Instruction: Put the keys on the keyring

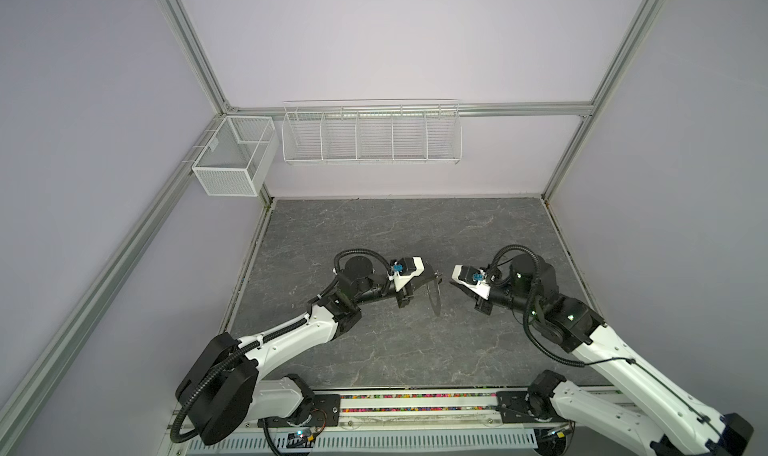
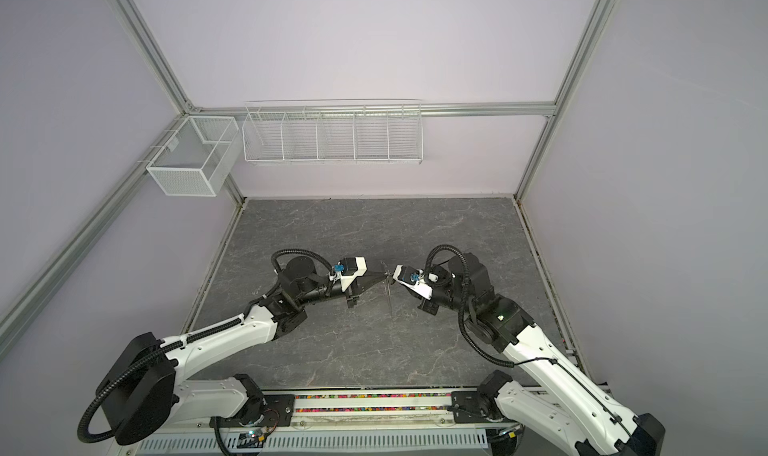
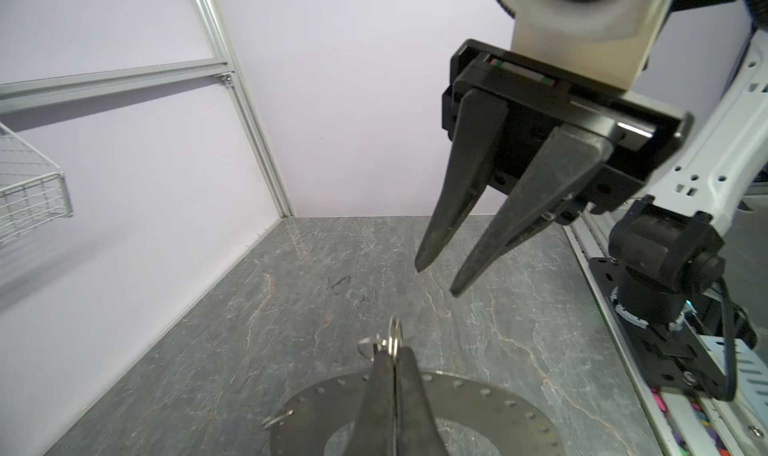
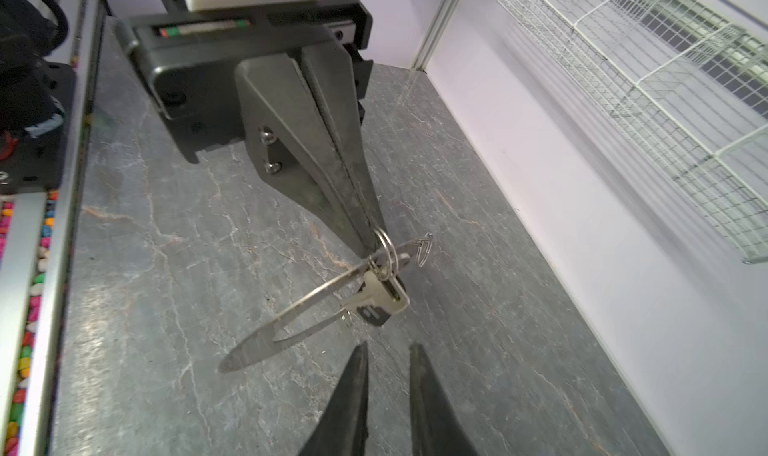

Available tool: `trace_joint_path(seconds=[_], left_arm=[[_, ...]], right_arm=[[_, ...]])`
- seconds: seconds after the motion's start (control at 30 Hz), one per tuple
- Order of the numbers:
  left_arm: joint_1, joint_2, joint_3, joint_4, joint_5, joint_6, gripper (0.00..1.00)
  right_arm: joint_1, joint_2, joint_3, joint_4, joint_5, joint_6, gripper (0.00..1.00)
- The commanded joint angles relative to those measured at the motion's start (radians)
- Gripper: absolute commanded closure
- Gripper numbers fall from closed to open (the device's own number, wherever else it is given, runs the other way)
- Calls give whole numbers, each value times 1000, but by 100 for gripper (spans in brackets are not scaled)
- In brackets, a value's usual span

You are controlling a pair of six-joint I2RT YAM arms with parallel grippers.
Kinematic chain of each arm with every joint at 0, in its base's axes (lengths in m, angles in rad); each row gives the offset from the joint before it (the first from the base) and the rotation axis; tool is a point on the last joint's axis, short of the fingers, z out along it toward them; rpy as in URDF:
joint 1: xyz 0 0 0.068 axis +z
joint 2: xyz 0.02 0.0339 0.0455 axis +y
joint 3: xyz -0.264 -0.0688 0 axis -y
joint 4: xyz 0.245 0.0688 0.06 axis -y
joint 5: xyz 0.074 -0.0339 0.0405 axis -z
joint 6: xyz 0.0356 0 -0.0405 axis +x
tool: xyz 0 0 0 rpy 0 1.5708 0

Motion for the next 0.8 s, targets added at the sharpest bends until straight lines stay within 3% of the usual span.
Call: trace_joint_path(seconds=[0.0, 0.23, 0.77], left_arm=[[4, -31, 24, -34, 67, 23, 100], [4, -57, 28, -80, 96, 37, 100], [3, -53, 31, -43, 113, 16, 100]], right_arm=[[-9, 21, 50, -36, -107, 54, 78], [-14, 61, 73, -41, -198, 96, 79], [-12, 95, 76, -61, -181, 103, 80]])
